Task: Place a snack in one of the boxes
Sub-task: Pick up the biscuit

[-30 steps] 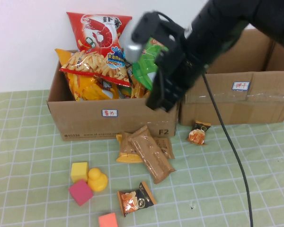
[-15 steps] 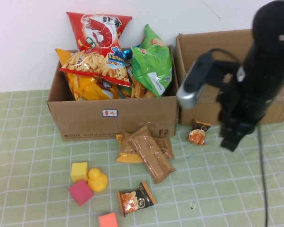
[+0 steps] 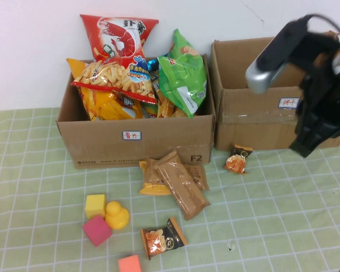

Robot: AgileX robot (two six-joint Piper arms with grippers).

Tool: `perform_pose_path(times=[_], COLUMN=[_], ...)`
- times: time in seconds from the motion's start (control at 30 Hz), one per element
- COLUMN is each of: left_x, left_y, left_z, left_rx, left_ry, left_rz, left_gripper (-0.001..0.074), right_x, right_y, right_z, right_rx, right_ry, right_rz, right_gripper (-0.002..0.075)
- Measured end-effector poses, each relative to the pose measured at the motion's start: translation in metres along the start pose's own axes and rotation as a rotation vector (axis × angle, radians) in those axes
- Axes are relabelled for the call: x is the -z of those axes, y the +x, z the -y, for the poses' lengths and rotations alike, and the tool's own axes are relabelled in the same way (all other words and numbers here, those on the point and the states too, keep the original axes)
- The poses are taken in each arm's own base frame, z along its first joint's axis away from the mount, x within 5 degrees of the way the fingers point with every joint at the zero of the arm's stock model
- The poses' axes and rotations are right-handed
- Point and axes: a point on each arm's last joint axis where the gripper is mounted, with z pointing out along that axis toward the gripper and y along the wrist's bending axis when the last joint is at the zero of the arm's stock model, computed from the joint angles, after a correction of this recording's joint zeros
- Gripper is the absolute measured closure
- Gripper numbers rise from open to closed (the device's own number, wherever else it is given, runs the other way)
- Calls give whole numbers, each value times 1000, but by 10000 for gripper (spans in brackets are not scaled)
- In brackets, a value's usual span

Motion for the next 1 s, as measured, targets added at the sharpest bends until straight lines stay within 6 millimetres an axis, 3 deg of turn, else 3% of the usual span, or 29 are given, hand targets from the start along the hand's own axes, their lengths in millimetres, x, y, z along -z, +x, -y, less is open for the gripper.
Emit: perform_pose_path(times=[0.1,0.13,0.33,0.5,0.7,1.0], left_x=[0,0,0,0,0,0], left_y=[1,1,1,3,3,4], left_z=[0,0,0,0,0,0], left_rx=[0,0,0,0,0,-19], left_ry=[1,2,2,3,4,0], left_rz=[-10,-14,-15,-28,-38,-39], left_gripper=[737,737,737,737,737,737], right_x=[28,53,126,163,164,101], right_y=[9,21,65,104,146,187], right_z=[-2,-3,-8,-17,-32,-53], right_rx=[-17,-33,-83,-99,-96,-134], right_ry=[-3,16,82,120,124,144], right_rz=[78,145,347,462,478,479], right_gripper=[721,721,721,722,727,727])
